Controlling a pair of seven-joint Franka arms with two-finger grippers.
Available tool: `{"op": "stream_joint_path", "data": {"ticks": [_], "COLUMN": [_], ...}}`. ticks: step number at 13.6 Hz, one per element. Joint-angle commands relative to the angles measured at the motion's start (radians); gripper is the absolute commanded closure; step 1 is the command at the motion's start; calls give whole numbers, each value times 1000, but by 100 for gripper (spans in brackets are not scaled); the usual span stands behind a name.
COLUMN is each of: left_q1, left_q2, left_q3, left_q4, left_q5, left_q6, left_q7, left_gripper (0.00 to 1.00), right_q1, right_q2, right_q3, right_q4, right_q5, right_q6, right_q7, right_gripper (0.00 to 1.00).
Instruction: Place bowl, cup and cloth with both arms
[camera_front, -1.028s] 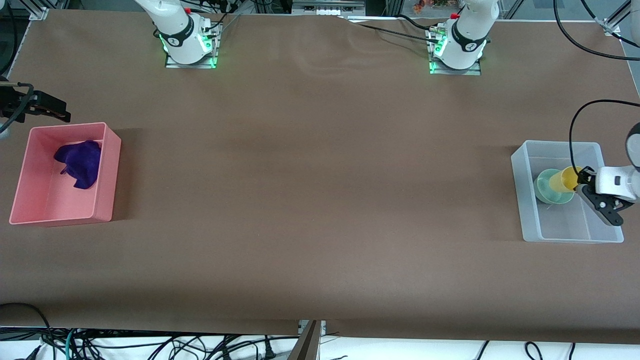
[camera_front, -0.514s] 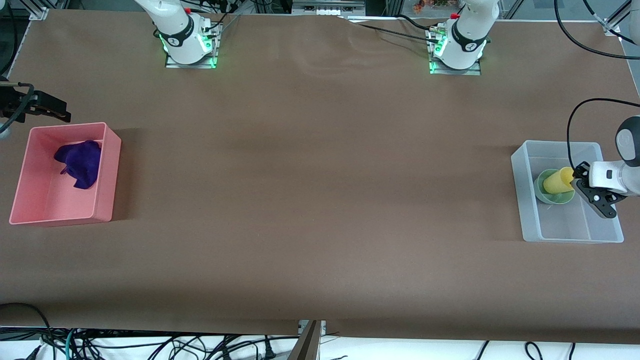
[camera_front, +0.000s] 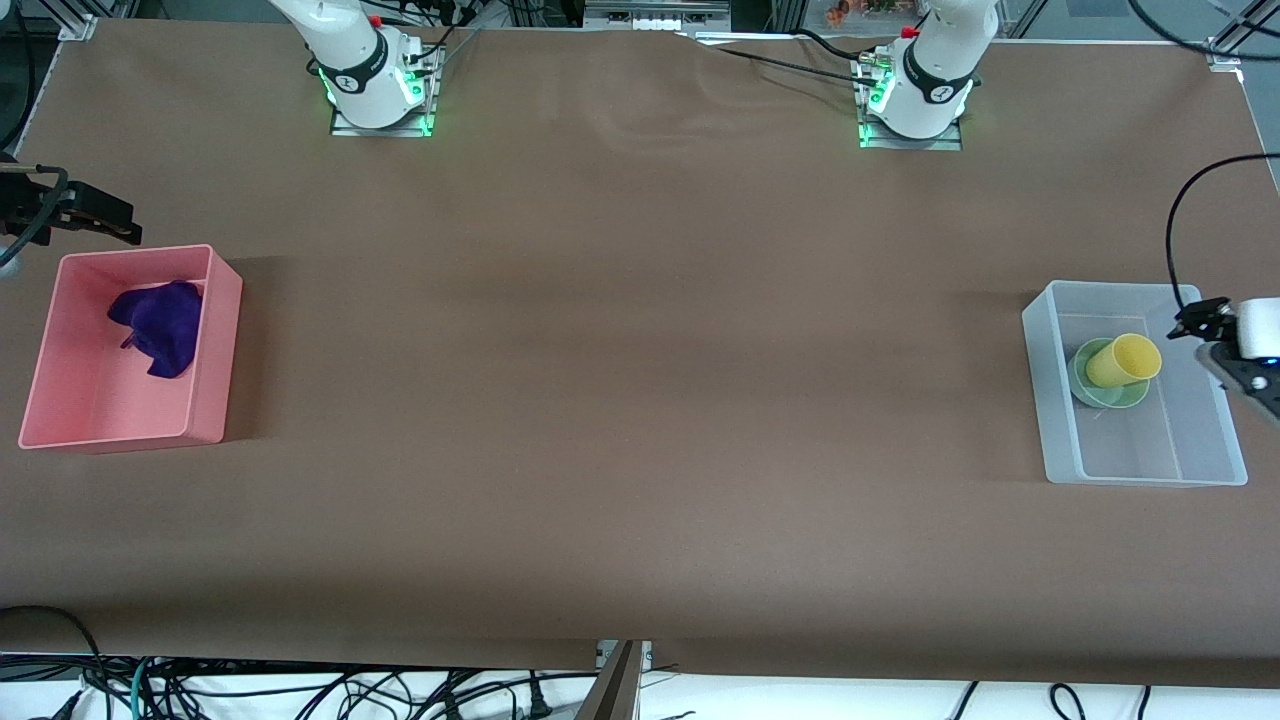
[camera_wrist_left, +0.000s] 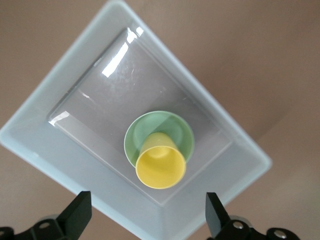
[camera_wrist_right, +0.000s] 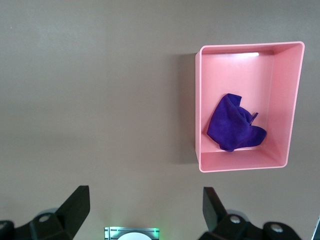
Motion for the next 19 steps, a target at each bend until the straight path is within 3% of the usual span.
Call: {"op": "stream_joint_path", "data": {"ticks": [1, 3, 7, 8, 9, 10, 13, 14, 16, 19], "left_q1": [-9, -9, -6, -7, -29, -102, -421, -466, -541, -560], "left_q2": [-2, -28, -157, -238, -306, -350, -364, -381, -449, -438], "left_q3": [-74, -155, -344, -346, -331, -235, 94, 120, 172, 179], "left_q4": [148, 197, 204, 195, 170, 144, 123, 65, -119, -174], "left_q5": [-33, -33, -53, -97, -150, -175, -198, -200, -197, -197], "left_q6": [-170, -267, -439, -459, -461, -456, -410, -374, -178, -96], "left_q7": [-195, -417, -803, -847, -860, -860, -863, -874, -950, -972], "left_gripper": [0, 0, 0, 0, 0, 0, 0, 0, 0, 0], "right_q1": [1, -1, -1, -1, -1, -1, -1, -1, -1, -1], "right_q2": [-5, -5, -5, -5, -5, -5, -5, -5, -5, -5], "right_q3": [0, -1, -1, -1, -1, -3, -1, -3, -3, -3], "right_q4": [4, 4, 4, 4, 4, 4, 4, 4, 4, 4], "right_q5": [7, 5, 7, 7, 7, 7, 7, 7, 7, 7], "right_q6": [-2, -2, -2, -2, -2, -2, -2, -2, -2, -2], "right_q7": [10, 9, 9, 9, 9, 9, 9, 9, 9, 9], "right_gripper": [0, 0, 0, 0, 0, 0, 0, 0, 0, 0]}}
